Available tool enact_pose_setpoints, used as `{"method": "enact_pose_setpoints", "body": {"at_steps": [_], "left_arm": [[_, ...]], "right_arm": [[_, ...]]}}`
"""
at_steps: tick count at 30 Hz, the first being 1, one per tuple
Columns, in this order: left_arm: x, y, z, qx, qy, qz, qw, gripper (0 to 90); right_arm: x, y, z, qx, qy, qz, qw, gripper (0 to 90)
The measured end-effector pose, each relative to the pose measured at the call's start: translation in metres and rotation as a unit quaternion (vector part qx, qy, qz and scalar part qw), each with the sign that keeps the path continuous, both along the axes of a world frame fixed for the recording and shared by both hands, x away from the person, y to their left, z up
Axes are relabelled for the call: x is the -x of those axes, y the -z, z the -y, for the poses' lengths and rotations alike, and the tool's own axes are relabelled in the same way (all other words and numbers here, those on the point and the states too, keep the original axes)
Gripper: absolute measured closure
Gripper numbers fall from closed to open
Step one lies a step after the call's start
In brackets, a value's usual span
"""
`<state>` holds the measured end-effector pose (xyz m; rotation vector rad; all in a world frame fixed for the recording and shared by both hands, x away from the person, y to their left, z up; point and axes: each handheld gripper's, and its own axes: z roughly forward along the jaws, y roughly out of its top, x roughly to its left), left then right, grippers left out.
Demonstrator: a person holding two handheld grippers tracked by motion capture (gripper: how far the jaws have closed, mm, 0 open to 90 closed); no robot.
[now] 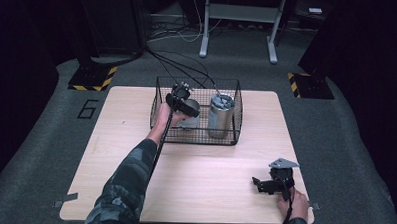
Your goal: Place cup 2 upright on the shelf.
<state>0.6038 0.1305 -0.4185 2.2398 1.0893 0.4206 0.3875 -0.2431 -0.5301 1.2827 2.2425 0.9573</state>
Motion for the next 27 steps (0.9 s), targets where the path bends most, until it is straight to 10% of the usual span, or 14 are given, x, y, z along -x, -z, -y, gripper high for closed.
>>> {"method": "enact_pose_setpoints", "body": {"at_steps": [27], "left_arm": [[0.061, -0.060, -0.024, 0.019, 0.052, 0.051, 0.9972, 0.2]], "right_arm": [[0.000, 0.000, 0.000, 0.002, -0.002, 0.001, 1.0000, 0.0]]}}
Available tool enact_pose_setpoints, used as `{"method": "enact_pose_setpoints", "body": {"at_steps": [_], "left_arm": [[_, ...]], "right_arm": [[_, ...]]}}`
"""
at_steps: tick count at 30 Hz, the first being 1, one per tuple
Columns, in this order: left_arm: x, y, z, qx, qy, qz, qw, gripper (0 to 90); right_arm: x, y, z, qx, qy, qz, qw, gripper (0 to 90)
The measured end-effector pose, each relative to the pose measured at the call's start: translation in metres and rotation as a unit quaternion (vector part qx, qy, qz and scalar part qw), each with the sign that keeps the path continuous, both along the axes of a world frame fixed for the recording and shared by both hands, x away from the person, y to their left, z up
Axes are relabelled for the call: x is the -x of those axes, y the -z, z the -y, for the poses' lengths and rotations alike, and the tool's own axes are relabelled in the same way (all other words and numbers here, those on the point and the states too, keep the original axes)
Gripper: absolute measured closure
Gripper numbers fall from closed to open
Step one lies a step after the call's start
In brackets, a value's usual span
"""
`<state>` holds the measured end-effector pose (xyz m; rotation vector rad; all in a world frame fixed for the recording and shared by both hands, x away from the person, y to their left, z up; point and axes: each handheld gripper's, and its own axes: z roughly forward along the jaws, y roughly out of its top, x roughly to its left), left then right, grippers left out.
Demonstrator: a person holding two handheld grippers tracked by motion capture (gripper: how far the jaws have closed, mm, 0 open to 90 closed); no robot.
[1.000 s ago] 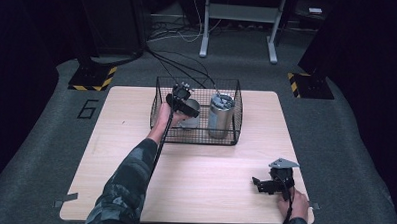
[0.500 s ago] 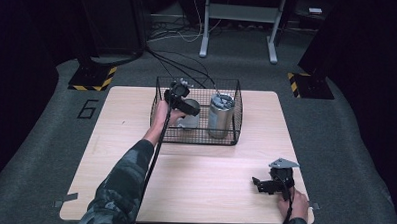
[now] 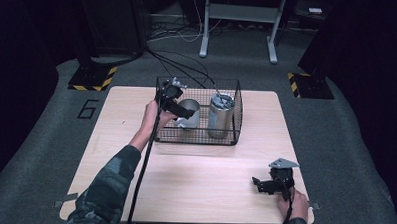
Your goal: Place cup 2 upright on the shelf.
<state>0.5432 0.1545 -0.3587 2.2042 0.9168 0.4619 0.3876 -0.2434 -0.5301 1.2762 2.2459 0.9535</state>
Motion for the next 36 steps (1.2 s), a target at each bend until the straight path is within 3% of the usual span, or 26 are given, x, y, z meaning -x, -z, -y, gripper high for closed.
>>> {"method": "enact_pose_setpoints", "body": {"at_steps": [10, 20, 29, 36], "left_arm": [[0.039, -0.011, -0.018, -0.008, 0.011, 0.026, 0.9996, 0.2], [0.071, -0.011, -0.042, -0.004, 0.011, 0.040, 0.9991, 0.2], [0.104, -0.004, -0.068, -0.013, 0.006, 0.052, 0.9985, 0.1], [0.131, 0.013, -0.087, -0.011, -0.004, 0.051, 0.9986, 0.1]], "right_arm": [[0.000, 0.000, 0.000, 0.000, 0.000, 0.000, 1.0000, 0.0], [0.000, 0.000, 0.000, 0.000, 0.000, 0.000, 1.0000, 0.0], [0.000, 0.000, 0.000, -0.001, 0.001, -0.001, 1.0000, 0.0], [0.000, 0.000, 0.000, -0.001, 0.001, -0.001, 1.0000, 0.0]]}}
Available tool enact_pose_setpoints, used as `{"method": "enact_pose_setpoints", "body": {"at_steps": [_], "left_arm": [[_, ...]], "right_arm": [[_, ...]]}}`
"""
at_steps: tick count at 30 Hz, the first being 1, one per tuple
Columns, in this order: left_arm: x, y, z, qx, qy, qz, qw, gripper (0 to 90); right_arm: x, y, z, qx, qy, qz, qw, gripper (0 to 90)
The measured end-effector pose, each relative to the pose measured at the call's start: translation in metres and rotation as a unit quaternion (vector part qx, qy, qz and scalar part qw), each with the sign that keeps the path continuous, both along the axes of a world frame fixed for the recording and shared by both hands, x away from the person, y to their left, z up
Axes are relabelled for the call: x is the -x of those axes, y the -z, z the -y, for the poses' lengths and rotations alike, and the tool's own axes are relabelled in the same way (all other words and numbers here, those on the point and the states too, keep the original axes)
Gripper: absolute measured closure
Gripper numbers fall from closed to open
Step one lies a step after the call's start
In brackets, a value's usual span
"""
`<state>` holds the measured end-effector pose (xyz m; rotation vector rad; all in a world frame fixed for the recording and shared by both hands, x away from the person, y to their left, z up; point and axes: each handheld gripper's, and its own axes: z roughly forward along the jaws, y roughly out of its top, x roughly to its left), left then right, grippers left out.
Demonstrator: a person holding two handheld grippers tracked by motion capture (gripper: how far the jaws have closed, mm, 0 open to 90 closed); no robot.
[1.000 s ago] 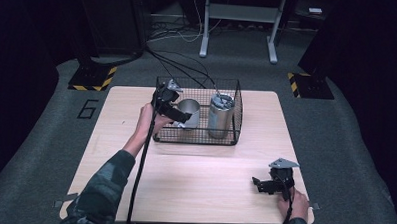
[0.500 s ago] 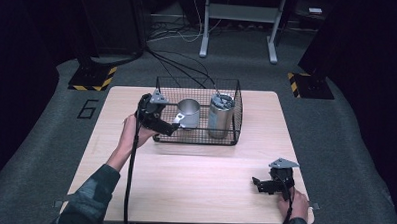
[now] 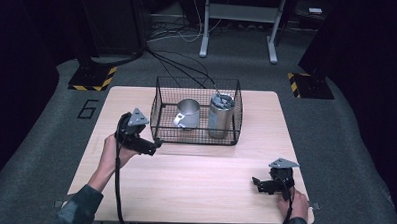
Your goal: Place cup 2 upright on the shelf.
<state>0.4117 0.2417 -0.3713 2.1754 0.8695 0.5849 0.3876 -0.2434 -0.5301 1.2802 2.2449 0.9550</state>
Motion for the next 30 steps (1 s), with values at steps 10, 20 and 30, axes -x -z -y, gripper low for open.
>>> {"method": "enact_pose_setpoints", "body": {"at_steps": [10, 20, 30], "left_arm": [[0.033, 0.043, -0.031, 0.012, -0.036, -0.019, 0.9991, 0.1], [0.047, 0.097, -0.054, 0.012, -0.071, -0.067, 0.9951, 0.1], [0.043, 0.149, -0.087, 0.045, -0.168, -0.098, 0.9799, 0.1]], "right_arm": [[0.000, 0.000, 0.000, 0.000, 0.000, 0.000, 1.0000, 0.0], [0.000, 0.000, 0.000, 0.000, 0.000, 0.000, 1.0000, 0.0], [0.000, 0.000, 0.000, 0.000, 0.000, 0.000, 1.0000, 0.0]]}}
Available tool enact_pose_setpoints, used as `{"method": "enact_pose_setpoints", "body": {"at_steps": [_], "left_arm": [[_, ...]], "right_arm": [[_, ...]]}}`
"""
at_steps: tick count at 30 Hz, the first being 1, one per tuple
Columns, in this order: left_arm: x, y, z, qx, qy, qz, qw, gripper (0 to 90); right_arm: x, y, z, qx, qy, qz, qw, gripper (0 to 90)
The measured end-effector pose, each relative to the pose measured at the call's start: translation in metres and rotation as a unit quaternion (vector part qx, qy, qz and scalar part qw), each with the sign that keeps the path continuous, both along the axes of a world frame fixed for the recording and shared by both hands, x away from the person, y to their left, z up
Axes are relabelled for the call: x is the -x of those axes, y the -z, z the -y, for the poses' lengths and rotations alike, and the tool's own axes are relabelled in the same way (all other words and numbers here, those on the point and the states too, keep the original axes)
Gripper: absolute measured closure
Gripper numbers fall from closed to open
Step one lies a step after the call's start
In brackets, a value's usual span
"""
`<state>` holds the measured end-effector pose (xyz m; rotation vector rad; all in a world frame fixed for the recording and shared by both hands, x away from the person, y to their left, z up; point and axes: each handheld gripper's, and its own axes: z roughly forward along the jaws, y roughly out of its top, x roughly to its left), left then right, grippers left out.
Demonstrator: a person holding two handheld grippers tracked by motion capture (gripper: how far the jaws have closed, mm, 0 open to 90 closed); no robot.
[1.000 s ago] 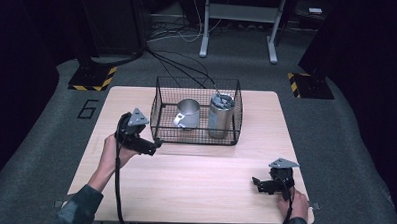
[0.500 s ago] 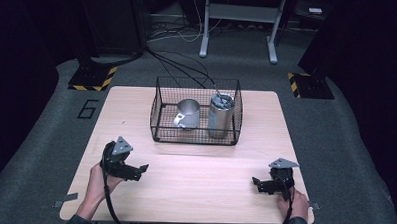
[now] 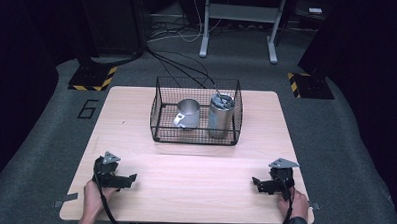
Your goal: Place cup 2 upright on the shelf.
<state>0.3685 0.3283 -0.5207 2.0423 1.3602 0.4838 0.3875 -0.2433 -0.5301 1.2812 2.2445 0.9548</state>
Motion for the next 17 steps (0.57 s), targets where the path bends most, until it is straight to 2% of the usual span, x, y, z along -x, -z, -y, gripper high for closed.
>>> {"method": "enact_pose_setpoints", "body": {"at_steps": [1, 4, 5, 7, 17], "left_arm": [[0.0001, 0.0026, -0.0013, -0.005, -0.004, -0.006, 1.0000, 0.1], [0.0010, 0.0069, -0.0015, -0.022, -0.014, 0.013, 0.9996, 0.0], [0.0013, 0.0079, -0.0017, -0.016, -0.016, 0.017, 0.9996, 0.0], [0.0020, 0.0118, -0.0023, -0.007, -0.024, 0.040, 0.9989, 0.0], [-0.0016, 0.0117, -0.0024, -0.008, -0.038, 0.038, 0.9985, 0.0]], "right_arm": [[0.0000, 0.0000, 0.0000, 0.000, 0.000, 0.000, 1.0000, 0.0], [0.0000, 0.0000, 0.0000, 0.000, 0.000, 0.000, 1.0000, 0.0], [0.0000, 0.0000, 0.0000, 0.000, 0.000, 0.000, 1.0000, 0.0], [0.0000, 0.0000, 0.0000, 0.000, 0.000, 0.000, 1.0000, 0.0], [-0.0002, 0.0001, 0.0002, 0.001, -0.001, 0.000, 1.0000, 0.0]]}}
